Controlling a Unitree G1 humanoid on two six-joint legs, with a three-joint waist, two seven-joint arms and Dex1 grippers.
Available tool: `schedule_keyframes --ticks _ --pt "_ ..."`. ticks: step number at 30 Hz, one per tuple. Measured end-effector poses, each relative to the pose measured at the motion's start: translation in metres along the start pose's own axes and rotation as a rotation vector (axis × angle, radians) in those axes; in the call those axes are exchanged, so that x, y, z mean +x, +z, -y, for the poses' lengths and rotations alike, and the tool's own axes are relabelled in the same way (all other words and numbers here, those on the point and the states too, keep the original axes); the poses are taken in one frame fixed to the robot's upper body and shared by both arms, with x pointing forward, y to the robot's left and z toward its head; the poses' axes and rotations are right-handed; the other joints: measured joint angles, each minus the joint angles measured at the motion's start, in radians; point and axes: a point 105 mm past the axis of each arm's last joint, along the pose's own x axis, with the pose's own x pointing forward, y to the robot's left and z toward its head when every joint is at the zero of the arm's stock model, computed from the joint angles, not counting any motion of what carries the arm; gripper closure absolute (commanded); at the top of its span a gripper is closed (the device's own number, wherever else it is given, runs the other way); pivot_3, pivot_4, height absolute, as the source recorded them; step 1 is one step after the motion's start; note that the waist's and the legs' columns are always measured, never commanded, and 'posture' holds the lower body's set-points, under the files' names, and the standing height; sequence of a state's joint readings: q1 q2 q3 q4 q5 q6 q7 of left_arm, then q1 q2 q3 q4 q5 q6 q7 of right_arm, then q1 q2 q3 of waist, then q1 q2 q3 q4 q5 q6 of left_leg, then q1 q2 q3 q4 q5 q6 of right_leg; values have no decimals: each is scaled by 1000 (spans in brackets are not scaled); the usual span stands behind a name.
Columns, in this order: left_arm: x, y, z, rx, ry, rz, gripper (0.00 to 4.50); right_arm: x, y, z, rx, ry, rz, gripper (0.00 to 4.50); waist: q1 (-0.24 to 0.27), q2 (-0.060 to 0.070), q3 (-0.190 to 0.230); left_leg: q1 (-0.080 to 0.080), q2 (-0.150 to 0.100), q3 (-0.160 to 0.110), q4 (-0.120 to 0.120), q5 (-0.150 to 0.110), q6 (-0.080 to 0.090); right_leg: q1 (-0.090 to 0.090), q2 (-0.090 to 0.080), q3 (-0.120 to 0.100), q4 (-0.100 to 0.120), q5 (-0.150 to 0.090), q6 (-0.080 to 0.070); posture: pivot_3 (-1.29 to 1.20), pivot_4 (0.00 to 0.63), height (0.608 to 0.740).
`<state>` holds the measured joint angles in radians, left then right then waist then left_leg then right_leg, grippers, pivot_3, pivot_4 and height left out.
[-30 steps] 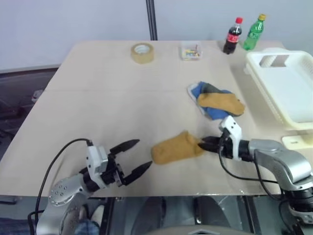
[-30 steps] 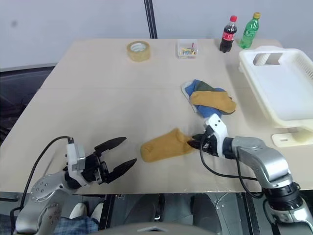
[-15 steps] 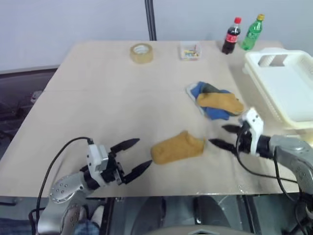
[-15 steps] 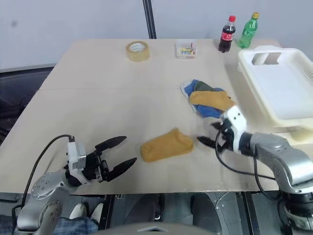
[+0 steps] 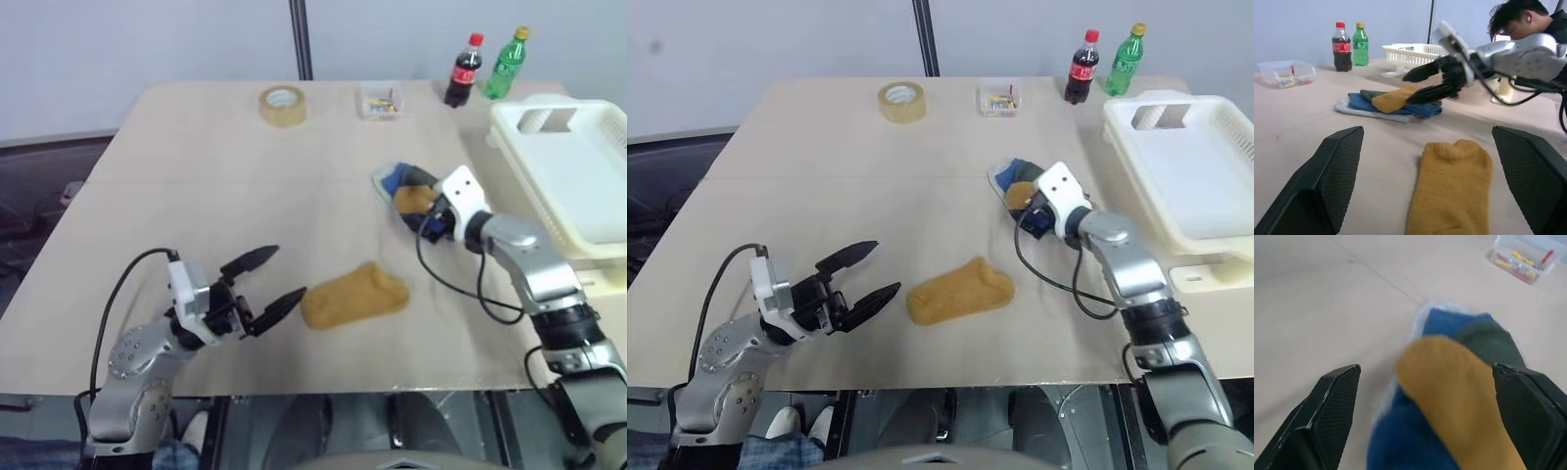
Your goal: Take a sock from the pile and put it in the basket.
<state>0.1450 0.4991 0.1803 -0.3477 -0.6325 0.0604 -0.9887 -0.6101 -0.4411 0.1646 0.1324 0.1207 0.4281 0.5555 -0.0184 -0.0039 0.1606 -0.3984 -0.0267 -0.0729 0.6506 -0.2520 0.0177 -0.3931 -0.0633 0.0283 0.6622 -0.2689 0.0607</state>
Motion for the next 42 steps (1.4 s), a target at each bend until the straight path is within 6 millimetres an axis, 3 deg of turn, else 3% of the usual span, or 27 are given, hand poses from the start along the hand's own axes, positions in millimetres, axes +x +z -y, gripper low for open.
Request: schedule_keyframes --ticks 8,11,13,17,18,19,25,29,32,39,42 --pt "-5 -7 2 -26 27 -12 0 17 -12 -1 8 -15 -63 36 2 0 0 0 -1 0 0 0 0 0 -1 0 0 0 0 0 150 738" --pt "-7 -8 3 -32 34 -16 0 19 -15 0 10 -17 -74 878 0 0 0 0 -1 0 0 0 0 0 -1 0 0 0 0 0 150 738" --pt "-8 -9 3 -36 39 -20 0 20 -12 0 -2 -17 -60 2027 -2 0 0 0 -1 0 0 0 0 0 -1 0 0 0 0 0 150 738" --pt "-10 -11 5 -43 45 -27 0 21 -10 -1 -5 -14 -52 3827 -2 0 0 0 -1 0 0 0 0 0 -1 0 0 0 0 0 150 738" --pt "-10 -11 5 -43 45 -28 0 21 -10 -2 -4 -11 -49 4250 -2 0 0 0 -1 0 0 0 0 0 -1 0 0 0 0 0 150 738" --pt "-10 -11 5 -42 45 -29 0 21 -9 -2 -5 -11 -48 4388 -2 0 0 0 -1 0 0 0 0 0 -1 0 0 0 0 0 150 738" --pt "-10 -11 7 -35 41 -32 0 22 -7 -4 -14 -9 -37 4388 -2 0 0 0 -1 0 0 0 0 -1 -1 0 0 0 0 0 150 738" --pt "-11 -12 8 -38 46 -40 0 22 15 -17 -31 53 30 4388 -7 1 0 0 0 0 0 0 0 -1 0 0 0 0 0 0 150 738" --pt "-12 -13 8 -39 48 -44 0 23 33 -40 -32 145 65 4388 -11 1 0 0 0 0 0 0 0 -1 -1 0 0 0 0 0 150 738" --pt "-13 -13 8 -37 49 -46 0 43 35 -101 7 309 9 4388 -19 1 0 0 0 -1 0 0 0 -1 -1 0 1 0 0 0 150 738" --pt "-14 -13 8 -34 51 -48 0 58 51 -128 29 346 4 4388 -23 1 0 0 0 -1 -1 0 0 -2 0 0 1 0 0 0 150 738"
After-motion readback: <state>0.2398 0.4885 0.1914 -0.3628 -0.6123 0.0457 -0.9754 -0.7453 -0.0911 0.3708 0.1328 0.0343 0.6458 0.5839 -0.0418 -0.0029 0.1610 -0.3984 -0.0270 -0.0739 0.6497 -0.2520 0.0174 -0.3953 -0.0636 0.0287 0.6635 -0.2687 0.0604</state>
